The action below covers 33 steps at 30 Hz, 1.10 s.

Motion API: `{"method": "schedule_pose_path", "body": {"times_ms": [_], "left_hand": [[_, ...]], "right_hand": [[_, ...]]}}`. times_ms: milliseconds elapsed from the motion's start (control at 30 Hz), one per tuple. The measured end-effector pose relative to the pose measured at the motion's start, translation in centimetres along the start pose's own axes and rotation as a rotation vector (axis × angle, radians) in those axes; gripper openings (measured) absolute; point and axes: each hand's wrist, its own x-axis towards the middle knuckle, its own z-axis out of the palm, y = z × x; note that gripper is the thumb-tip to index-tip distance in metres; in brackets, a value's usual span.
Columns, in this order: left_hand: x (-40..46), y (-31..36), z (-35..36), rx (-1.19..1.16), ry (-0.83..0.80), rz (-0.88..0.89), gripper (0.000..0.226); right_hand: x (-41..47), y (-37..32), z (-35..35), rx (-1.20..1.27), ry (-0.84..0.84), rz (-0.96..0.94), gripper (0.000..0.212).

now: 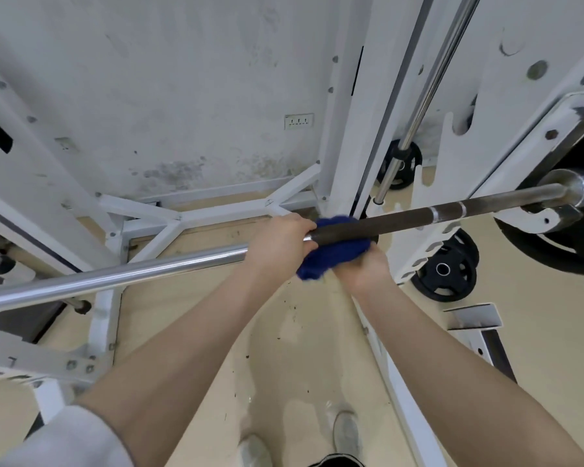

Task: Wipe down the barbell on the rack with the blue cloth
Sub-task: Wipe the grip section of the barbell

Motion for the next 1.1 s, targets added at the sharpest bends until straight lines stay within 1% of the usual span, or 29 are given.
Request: {"method": "schedule_pose_path", "body": {"times_ms": [67, 100, 167, 233, 267, 300, 367, 433, 467, 500, 533, 567, 633, 667, 733, 767, 800, 833, 867, 900, 933, 967, 1000, 1033, 1100], "left_hand": [[-0.2, -0.1, 0.5, 0.024, 0.024, 0.001, 0.025], [-0.2, -0.3, 0.8, 0.026, 0.041, 0.003, 0.025], [-0.3, -0.4, 1.1, 0.026, 0.063, -0.007, 0.026], [-0.3, -0.3, 1.1, 0.021, 0.063, -0.019, 0.029], [-0.3, -0.2, 1.0, 0.016, 0.062, -0.023, 0.029], [-0.4, -0.2, 1.0, 0.014, 0.069, -0.025, 0.029], [-0.5, -0.2, 0.9, 0.018, 0.086, -0.009, 0.028], [-0.6, -0.2, 0.9, 0.048, 0.082, -0.006, 0.028], [-0.6, -0.1, 0.8, 0.076, 0.078, -0.011, 0.028], [-0.5, 0.0, 0.7, 0.104, 0.068, -0.018, 0.028], [-0.5, 0.2, 0.6, 0.122, 0.059, -0.027, 0.028], [-0.5, 0.3, 0.5, 0.126, 0.057, -0.037, 0.027], [-0.6, 0.4, 0.4, 0.113, 0.062, -0.055, 0.025], [-0.7, 0.5, 0.4, 0.107, 0.064, -0.059, 0.025], [-0.8, 0.5, 0.4, 0.096, 0.067, -0.063, 0.025], [-0.9, 0.5, 0.4, 0.089, 0.074, -0.066, 0.026], [-0.9, 0.5, 0.5, 0.083, 0.085, -0.066, 0.025], [-0.8, 0.6, 0.6, 0.074, 0.091, -0.068, 0.024], [-0.8, 0.6, 0.6, 0.064, 0.091, -0.073, 0.023], [-0.7, 0.6, 0.8, 0.056, 0.092, -0.081, 0.021], [-0.7, 0.6, 0.9, 0.050, 0.097, -0.091, 0.019], [-0.6, 0.6, 0.9, 0.049, 0.104, -0.105, 0.019], [-0.7, 0.7, 1.0, 0.056, 0.108, -0.122, 0.021], [-0.6, 0.8, 1.0, 0.069, 0.109, -0.137, 0.022], [-0.6, 0.9, 1.0, 0.093, 0.104, -0.164, 0.024]], "right_hand": [[0.1, 1.0, 0.7, 0.112, -0.074, 0.040, 0.035], [-0.3, 1.5, 0.7, 0.109, -0.103, 0.051, 0.034], [-0.6, 2.1, 0.4, -0.035, -0.148, 0.032, 0.033], [-1.4, 1.8, 0.5, -0.134, -0.185, 0.034, 0.040], [-1.4, 1.3, 0.7, -0.145, -0.147, 0.039, 0.042], [-1.4, 0.8, 0.9, -0.082, -0.102, 0.069, 0.041], [-0.8, -0.4, 1.0, 0.167, 0.010, 0.132, 0.031], [-0.5, -0.9, 0.8, 0.270, 0.056, 0.122, 0.027], [-0.1, -0.6, 0.8, 0.250, 0.042, 0.098, 0.027], [0.1, 0.2, 1.0, 0.179, 0.014, 0.064, 0.029], [0.0, 1.2, 1.4, 0.036, 0.010, 0.027, 0.032], [-0.3, 2.0, 1.9, -0.075, 0.003, 0.026, 0.035], [-0.8, 1.6, 2.1, -0.153, -0.038, 0.100, 0.033], [-0.7, 0.4, 1.8, -0.155, 0.002, 0.098, 0.032], [-0.3, -2.5, 0.7, -0.021, 0.097, 0.054, 0.029], [-0.5, -3.9, 0.3, 0.008, 0.126, 0.031, 0.026], [-0.6, -4.9, -0.1, -0.087, 0.181, -0.034, 0.022], [-1.1, -5.1, 0.2, -0.195, 0.201, -0.003, 0.018], [-1.3, -4.1, 0.7, -0.256, 0.195, 0.120, 0.031], [-1.5, -2.7, 0.9, -0.385, 0.270, 0.141, 0.049], [-1.1, -1.2, 1.0, -0.424, 0.219, 0.138, 0.041], [-1.0, -0.1, 1.0, -0.397, 0.115, 0.146, 0.030], [-0.7, 0.7, 1.0, -0.368, -0.003, 0.114, 0.013], [-0.7, 0.9, 1.3, -0.412, 0.007, 0.038, 0.009], [-0.7, -0.3, 1.2, -0.482, 0.110, -0.032, 0.024]]}}
